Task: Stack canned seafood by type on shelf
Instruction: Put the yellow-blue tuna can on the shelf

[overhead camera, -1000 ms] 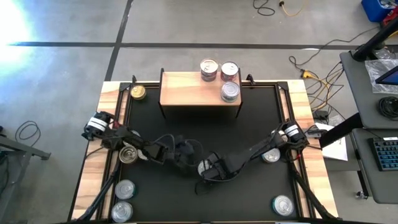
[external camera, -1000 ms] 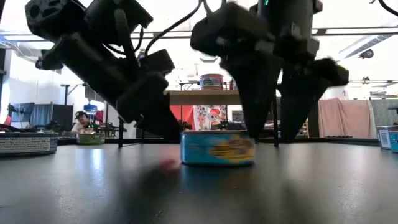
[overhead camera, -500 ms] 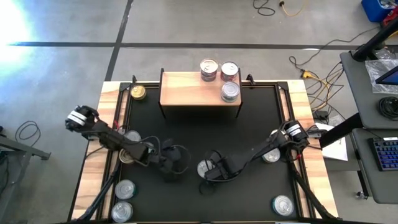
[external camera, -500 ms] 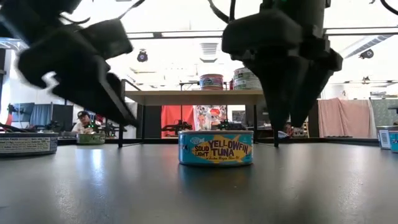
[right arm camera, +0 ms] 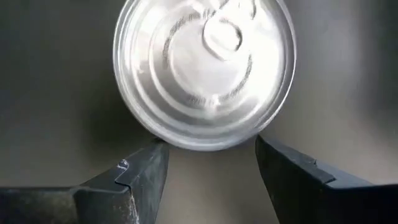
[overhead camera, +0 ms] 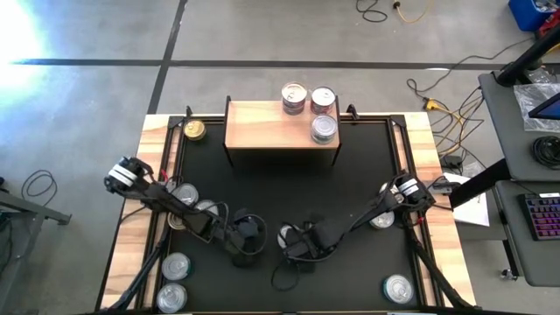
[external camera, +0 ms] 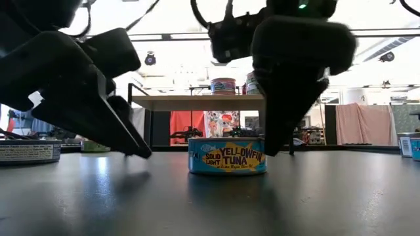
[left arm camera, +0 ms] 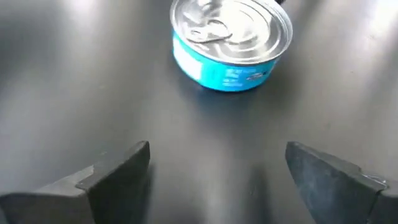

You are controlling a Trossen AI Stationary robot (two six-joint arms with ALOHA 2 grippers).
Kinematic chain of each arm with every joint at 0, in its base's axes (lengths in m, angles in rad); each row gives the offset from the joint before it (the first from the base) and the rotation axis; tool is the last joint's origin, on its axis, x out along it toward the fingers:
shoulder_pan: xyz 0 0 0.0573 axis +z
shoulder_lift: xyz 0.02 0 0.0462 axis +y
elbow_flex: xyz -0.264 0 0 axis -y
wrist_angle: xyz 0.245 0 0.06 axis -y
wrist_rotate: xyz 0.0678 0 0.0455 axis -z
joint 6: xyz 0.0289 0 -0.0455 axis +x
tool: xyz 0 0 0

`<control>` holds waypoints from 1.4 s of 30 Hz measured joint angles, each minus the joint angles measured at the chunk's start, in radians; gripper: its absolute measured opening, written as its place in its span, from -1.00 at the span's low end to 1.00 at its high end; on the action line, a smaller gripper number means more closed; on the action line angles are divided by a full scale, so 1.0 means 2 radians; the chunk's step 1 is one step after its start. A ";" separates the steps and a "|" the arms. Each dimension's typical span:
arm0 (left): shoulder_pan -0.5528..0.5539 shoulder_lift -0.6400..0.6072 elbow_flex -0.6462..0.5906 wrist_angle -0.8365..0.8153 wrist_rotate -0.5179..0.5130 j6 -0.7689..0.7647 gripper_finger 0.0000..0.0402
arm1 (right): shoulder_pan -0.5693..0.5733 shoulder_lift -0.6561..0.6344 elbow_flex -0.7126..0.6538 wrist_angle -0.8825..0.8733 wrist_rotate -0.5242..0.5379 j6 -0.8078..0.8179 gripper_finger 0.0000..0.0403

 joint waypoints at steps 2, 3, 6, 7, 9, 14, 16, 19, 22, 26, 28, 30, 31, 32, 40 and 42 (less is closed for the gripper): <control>0.003 0.018 0.018 -0.001 0.017 0.001 0.85 | -0.004 0.000 0.000 0.008 -0.013 -0.016 0.16; 0.003 0.025 0.028 -0.001 0.022 0.004 0.87 | -0.006 0.000 0.000 0.015 -0.023 -0.024 0.16; 0.003 0.051 0.057 -0.001 0.029 0.029 0.94 | -0.008 0.000 0.000 0.042 -0.041 -0.041 0.16; 0.003 0.059 0.066 -0.004 0.028 0.039 0.96 | -0.008 0.000 0.000 0.047 -0.042 -0.048 0.16; 0.004 0.076 0.083 -0.009 0.026 0.045 0.98 | -0.008 0.000 0.000 0.058 -0.043 -0.061 0.16; 0.006 0.103 0.109 -0.013 0.009 0.016 0.99 | -0.008 0.000 0.000 0.056 -0.056 -0.079 0.16; 0.008 0.107 0.112 -0.013 0.009 0.015 0.99 | -0.008 0.000 0.000 0.055 -0.060 -0.084 0.16; 0.012 0.104 0.112 -0.019 0.019 0.030 0.99 | -0.008 0.001 -0.002 0.056 -0.059 -0.087 0.16; 0.018 0.098 0.110 -0.027 0.031 0.048 0.99 | -0.009 0.010 -0.002 0.058 -0.056 -0.087 0.16; 0.022 0.097 0.110 -0.031 0.043 0.110 0.99 | -0.014 0.025 -0.003 0.062 -0.053 -0.082 0.16; 0.024 0.097 0.111 -0.030 0.050 0.125 0.99 | -0.015 0.028 -0.003 0.060 -0.056 -0.077 0.16; 0.026 0.096 0.111 -0.034 0.053 0.129 0.99 | -0.015 0.028 -0.002 0.056 -0.060 -0.073 0.16; 0.027 0.094 0.110 -0.039 0.055 0.130 0.99 | -0.016 0.028 -0.002 0.052 -0.063 -0.073 0.16; 0.027 0.093 0.110 -0.043 0.057 0.131 0.99 | -0.016 0.028 -0.002 0.047 -0.064 -0.074 0.16; 0.031 0.090 0.116 -0.074 0.081 0.200 0.99 | -0.016 0.028 -0.002 0.056 -0.066 -0.069 0.16; 0.037 0.090 0.119 -0.072 0.083 0.210 0.99 | -0.017 0.028 -0.003 0.062 -0.068 -0.065 0.16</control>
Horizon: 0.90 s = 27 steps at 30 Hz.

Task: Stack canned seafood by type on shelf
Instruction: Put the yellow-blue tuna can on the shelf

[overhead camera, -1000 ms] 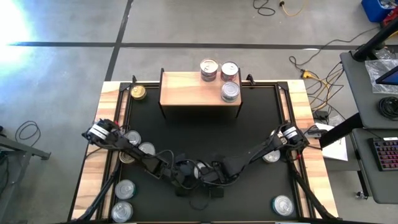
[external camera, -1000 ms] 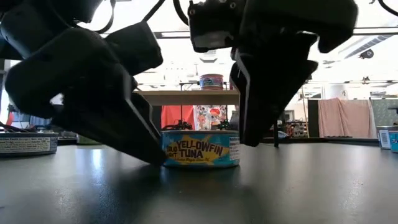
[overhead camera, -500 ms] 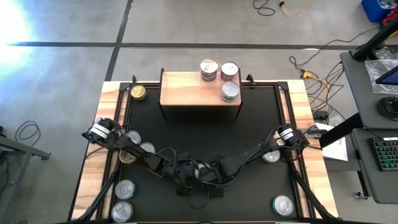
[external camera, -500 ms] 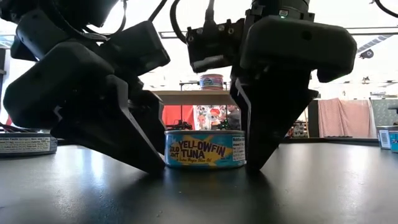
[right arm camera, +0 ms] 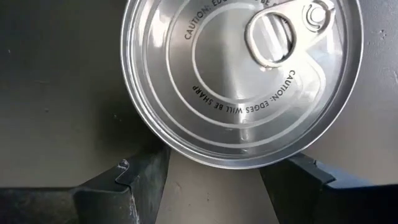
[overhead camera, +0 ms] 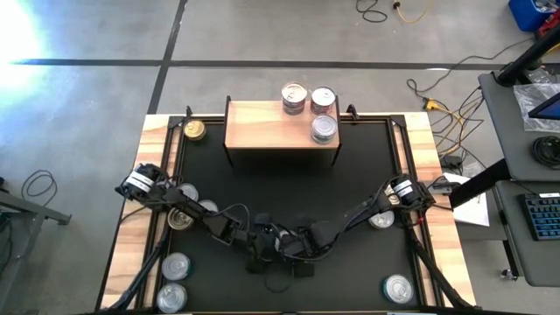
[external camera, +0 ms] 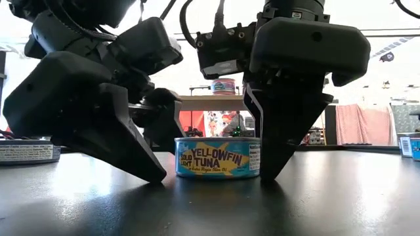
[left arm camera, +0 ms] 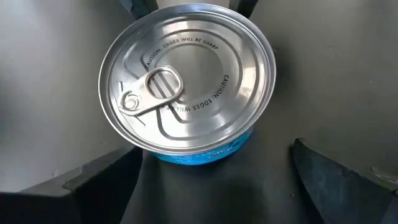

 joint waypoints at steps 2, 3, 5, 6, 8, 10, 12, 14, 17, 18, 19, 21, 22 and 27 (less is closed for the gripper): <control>0.007 0.004 -0.003 0.015 0.000 0.002 0.99 | 0.000 0.000 0.000 0.001 0.000 0.002 0.16; 0.009 0.005 -0.007 0.027 -0.001 0.002 0.99 | 0.000 0.000 0.000 0.001 0.000 0.003 0.16; 0.012 0.011 -0.016 0.059 -0.002 0.003 0.99 | 0.000 0.000 0.000 0.001 0.000 0.008 0.16; 0.013 0.015 -0.020 0.077 -0.004 0.003 0.99 | 0.000 0.000 0.000 0.001 0.000 0.010 0.16; 0.013 0.023 -0.029 0.118 -0.011 -0.001 0.99 | 0.000 0.000 0.000 0.001 0.001 0.012 0.16; 0.014 0.037 -0.038 0.170 -0.015 -0.004 0.99 | 0.000 0.000 0.000 0.003 0.001 0.010 0.16; 0.014 0.055 -0.045 0.230 -0.017 -0.004 0.99 | -0.002 0.003 -0.001 0.007 0.002 0.006 0.16; 0.014 0.073 -0.049 0.278 -0.022 -0.006 0.99 | -0.003 0.004 -0.001 0.008 0.000 0.001 0.16; 0.013 0.099 -0.050 0.335 -0.032 -0.008 1.00 | -0.005 0.009 -0.002 0.008 0.000 -0.003 0.16; 0.013 0.105 -0.050 0.346 -0.034 -0.010 1.00 | -0.005 0.009 -0.002 0.008 0.000 -0.003 0.16; 0.013 0.110 -0.050 0.357 -0.036 -0.012 1.00 | -0.005 0.009 -0.002 0.008 0.000 -0.003 0.16; 0.013 0.119 -0.049 0.374 -0.039 -0.019 1.00 | -0.005 0.010 -0.002 0.008 0.000 -0.008 0.16; 0.013 0.122 -0.050 0.382 -0.043 -0.021 1.00 | -0.005 0.011 -0.002 0.007 0.000 -0.011 0.16; 0.013 0.121 -0.050 0.380 -0.057 -0.030 1.00 | -0.007 0.011 -0.002 0.007 -0.005 -0.027 0.14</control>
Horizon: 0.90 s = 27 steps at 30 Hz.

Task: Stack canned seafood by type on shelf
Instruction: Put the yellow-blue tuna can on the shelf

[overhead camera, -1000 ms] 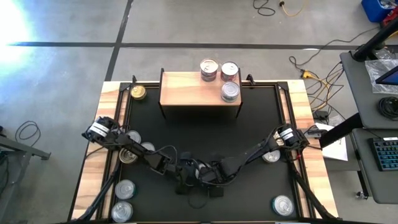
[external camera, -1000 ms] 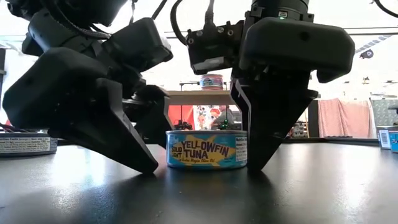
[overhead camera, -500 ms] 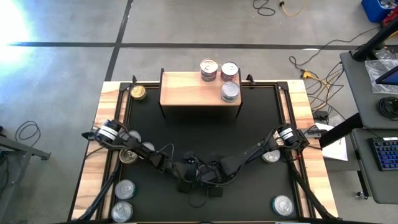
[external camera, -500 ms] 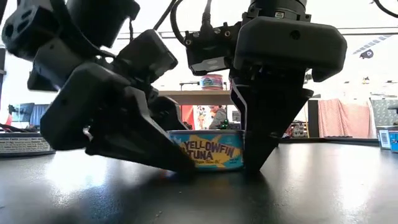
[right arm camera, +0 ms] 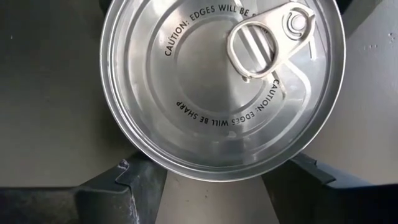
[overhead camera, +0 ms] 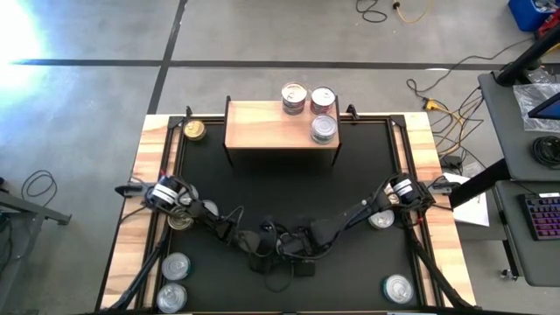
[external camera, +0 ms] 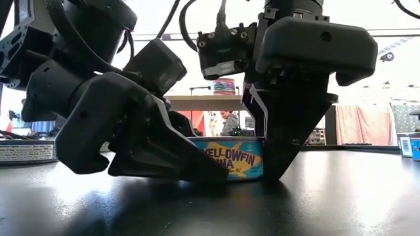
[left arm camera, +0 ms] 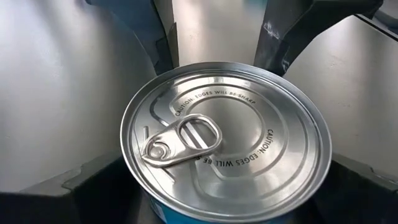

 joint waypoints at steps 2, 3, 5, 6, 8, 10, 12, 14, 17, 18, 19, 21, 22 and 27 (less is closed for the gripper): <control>0.000 -0.007 0.000 -0.011 0.000 -0.013 0.98 | -0.002 -0.001 0.000 -0.002 -0.007 -0.012 0.12; 0.000 -0.012 0.001 -0.020 0.000 -0.027 0.97 | -0.002 -0.002 0.000 -0.004 -0.008 -0.018 0.11; 0.000 -0.023 0.002 -0.038 0.000 -0.048 0.93 | -0.003 -0.003 0.000 -0.008 -0.009 -0.023 0.07; 0.000 -0.027 0.002 -0.048 0.000 -0.056 0.91 | -0.004 -0.005 0.000 -0.010 -0.009 -0.024 0.06; 0.001 -0.038 0.003 -0.070 0.000 -0.066 0.87 | -0.005 -0.007 0.001 -0.015 -0.008 -0.026 0.03; 0.003 -0.049 0.003 -0.093 -0.005 -0.072 0.86 | -0.006 -0.010 0.001 -0.018 -0.003 -0.028 0.00; 0.006 -0.062 0.002 -0.119 -0.014 -0.072 0.86 | -0.007 -0.015 0.001 -0.024 -0.002 -0.027 -0.03; 0.008 -0.082 0.000 -0.151 -0.035 -0.072 0.86 | -0.007 -0.021 0.001 -0.030 0.002 -0.027 -0.06; 0.010 -0.125 -0.002 -0.198 -0.068 -0.074 0.86 | -0.007 -0.036 0.000 -0.058 0.008 -0.019 -0.10; 0.010 -0.141 -0.003 -0.210 -0.076 -0.073 0.86 | -0.007 -0.043 0.000 -0.069 0.014 -0.014 -0.12; 0.012 -0.158 -0.005 -0.224 -0.078 -0.071 0.86 | -0.008 -0.050 0.000 -0.078 0.021 -0.009 -0.14; 0.018 -0.190 -0.012 -0.254 -0.075 -0.068 0.86 | -0.011 -0.067 0.000 -0.092 0.039 -0.003 -0.18; 0.022 -0.204 -0.016 -0.263 -0.073 -0.065 0.86 | -0.014 -0.077 0.000 -0.092 0.047 -0.002 -0.20; 0.063 -0.274 -0.031 -0.272 -0.068 -0.018 0.87 | -0.051 -0.129 0.000 -0.089 0.052 -0.006 -0.42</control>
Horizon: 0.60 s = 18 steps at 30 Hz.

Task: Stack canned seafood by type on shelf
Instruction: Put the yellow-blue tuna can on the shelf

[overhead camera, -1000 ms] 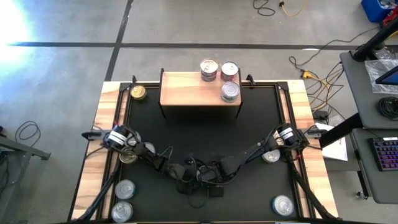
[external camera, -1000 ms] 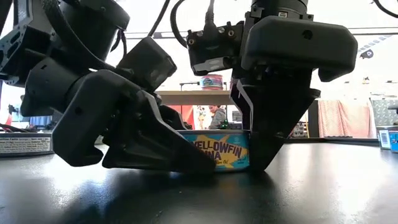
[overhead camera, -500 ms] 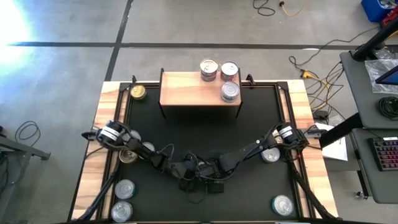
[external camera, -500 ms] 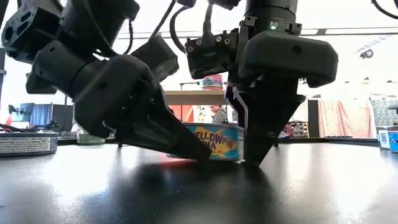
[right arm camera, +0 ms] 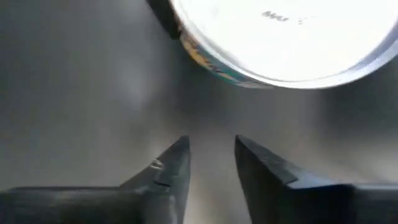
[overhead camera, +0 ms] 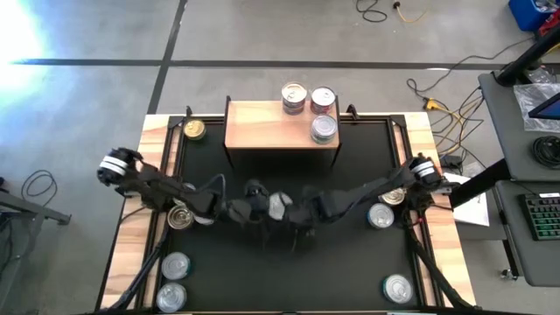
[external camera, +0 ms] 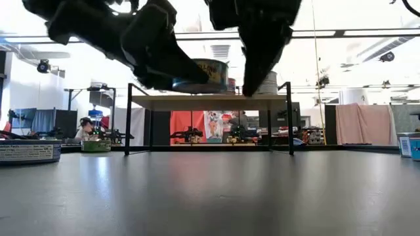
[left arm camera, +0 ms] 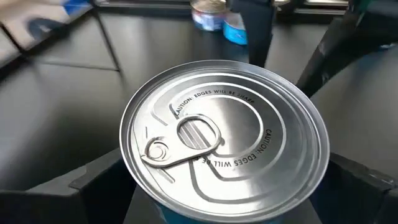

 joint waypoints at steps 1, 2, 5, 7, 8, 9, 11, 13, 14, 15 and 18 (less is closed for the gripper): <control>0.012 -0.011 -0.001 -0.009 0.009 0.011 0.89 | -0.008 -0.009 0.000 -0.002 0.000 -0.008 -0.49; 0.025 -0.022 -0.001 -0.021 0.019 0.020 0.90 | -0.016 -0.019 0.000 -0.002 0.000 -0.019 -0.56; 0.066 -0.054 0.013 -0.076 0.032 0.040 0.89 | -0.044 -0.048 0.000 -0.008 0.006 -0.064 -0.82; 0.091 -0.076 0.030 -0.117 0.034 0.054 0.86 | -0.064 -0.068 0.000 -0.020 0.011 -0.092 -0.92; 0.104 -0.084 0.038 -0.133 0.041 0.063 0.85 | -0.074 -0.078 0.000 -0.024 0.011 -0.103 -0.93; 0.116 -0.092 0.045 -0.144 0.052 0.073 0.85 | -0.083 -0.088 0.000 -0.029 0.013 -0.111 -0.93; 0.141 -0.105 0.057 -0.160 0.071 0.093 0.85 | -0.101 -0.105 0.000 -0.032 0.029 -0.130 -0.94; 0.169 -0.112 0.066 -0.172 0.083 0.104 0.85 | -0.117 -0.120 0.000 -0.030 0.055 -0.151 -0.95; 0.183 -0.114 0.068 -0.172 0.085 0.107 0.86 | -0.124 -0.126 0.000 -0.028 0.067 -0.162 -0.95; 0.197 -0.115 0.069 -0.173 0.085 0.110 0.86 | -0.132 -0.132 0.000 -0.023 0.075 -0.174 -0.95; 0.236 -0.115 0.072 -0.176 0.091 0.118 0.86 | -0.151 -0.143 0.000 -0.004 0.075 -0.202 -0.95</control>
